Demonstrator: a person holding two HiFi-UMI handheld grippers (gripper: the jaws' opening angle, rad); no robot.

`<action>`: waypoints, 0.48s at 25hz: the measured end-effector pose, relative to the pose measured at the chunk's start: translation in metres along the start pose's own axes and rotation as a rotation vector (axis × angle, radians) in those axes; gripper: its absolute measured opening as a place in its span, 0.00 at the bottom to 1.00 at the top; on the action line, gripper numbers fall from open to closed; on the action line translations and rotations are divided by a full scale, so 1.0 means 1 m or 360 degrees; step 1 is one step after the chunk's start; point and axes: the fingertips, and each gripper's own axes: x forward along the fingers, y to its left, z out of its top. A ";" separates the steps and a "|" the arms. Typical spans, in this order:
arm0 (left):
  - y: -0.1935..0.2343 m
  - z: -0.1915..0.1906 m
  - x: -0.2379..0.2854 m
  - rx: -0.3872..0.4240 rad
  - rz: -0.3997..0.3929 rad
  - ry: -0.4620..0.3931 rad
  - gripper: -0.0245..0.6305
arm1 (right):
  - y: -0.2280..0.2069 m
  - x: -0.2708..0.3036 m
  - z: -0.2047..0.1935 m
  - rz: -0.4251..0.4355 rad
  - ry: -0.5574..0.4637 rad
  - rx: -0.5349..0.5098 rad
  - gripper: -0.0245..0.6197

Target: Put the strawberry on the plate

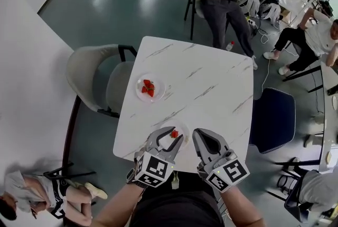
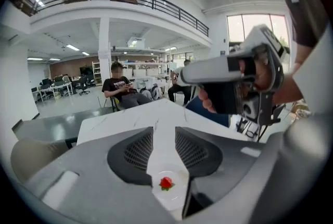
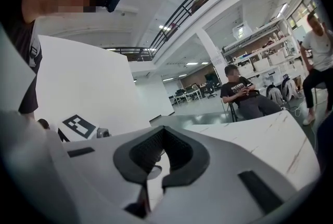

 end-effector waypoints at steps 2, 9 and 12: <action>0.007 0.030 -0.017 -0.0087 0.0035 -0.0117 0.12 | 0.006 -0.001 0.016 0.0010 -0.0007 -0.0023 0.04; 0.010 0.106 -0.060 -0.0206 0.0079 -0.0383 0.05 | 0.032 -0.004 0.060 0.0086 -0.0021 -0.0126 0.04; 0.007 0.131 -0.072 -0.0279 0.0061 -0.0490 0.05 | 0.038 -0.007 0.077 0.0107 -0.0041 -0.0171 0.04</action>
